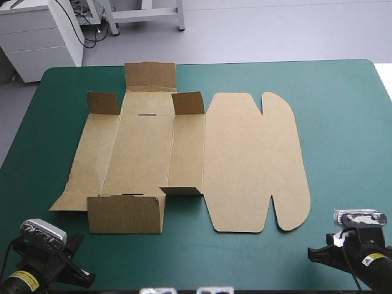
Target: Fold the box
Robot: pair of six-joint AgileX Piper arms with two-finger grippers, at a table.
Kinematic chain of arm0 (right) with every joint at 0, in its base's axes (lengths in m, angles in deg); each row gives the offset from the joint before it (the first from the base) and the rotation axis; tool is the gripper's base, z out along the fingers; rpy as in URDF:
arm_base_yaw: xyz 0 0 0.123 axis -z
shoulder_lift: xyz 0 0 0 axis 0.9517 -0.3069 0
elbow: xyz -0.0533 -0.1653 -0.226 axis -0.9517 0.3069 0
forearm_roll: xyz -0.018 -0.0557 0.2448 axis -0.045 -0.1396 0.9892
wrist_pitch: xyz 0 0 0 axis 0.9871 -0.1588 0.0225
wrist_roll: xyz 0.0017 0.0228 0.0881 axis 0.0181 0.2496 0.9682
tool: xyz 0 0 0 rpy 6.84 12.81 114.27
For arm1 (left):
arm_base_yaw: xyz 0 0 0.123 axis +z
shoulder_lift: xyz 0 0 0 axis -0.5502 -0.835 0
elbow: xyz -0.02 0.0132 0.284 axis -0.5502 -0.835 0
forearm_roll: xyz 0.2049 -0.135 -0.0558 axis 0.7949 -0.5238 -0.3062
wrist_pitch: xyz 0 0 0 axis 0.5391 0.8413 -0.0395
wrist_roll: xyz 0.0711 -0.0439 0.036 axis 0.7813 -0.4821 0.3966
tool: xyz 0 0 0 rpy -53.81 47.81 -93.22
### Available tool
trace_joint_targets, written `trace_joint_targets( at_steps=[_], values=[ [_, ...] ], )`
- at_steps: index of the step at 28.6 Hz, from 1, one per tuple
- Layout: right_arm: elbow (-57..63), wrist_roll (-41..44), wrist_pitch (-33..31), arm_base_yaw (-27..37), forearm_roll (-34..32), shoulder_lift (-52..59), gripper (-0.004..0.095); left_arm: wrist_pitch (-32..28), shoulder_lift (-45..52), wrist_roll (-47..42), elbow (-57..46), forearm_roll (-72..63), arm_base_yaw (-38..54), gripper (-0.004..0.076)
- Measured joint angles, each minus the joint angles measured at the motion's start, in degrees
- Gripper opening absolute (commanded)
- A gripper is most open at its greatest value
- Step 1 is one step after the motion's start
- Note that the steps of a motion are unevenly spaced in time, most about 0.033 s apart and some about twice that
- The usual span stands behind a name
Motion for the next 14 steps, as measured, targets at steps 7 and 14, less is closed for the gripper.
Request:
trace_joint_targets(
  at_steps=[7, 14],
  values=[
    [0.00, 0.00, 0.00, 0.00, 0.00, 0.00, 0.0066, 0.06, -1.88, 0.00, 1.29, 0.20, 0.00, -0.0008],
    [0.00, 0.00, 0.00, 0.00, 0.00, 0.00, 0.0066, -0.04, -11.51, 0.00, 9.14, 0.22, 0.00, -0.0008]
  ],
)
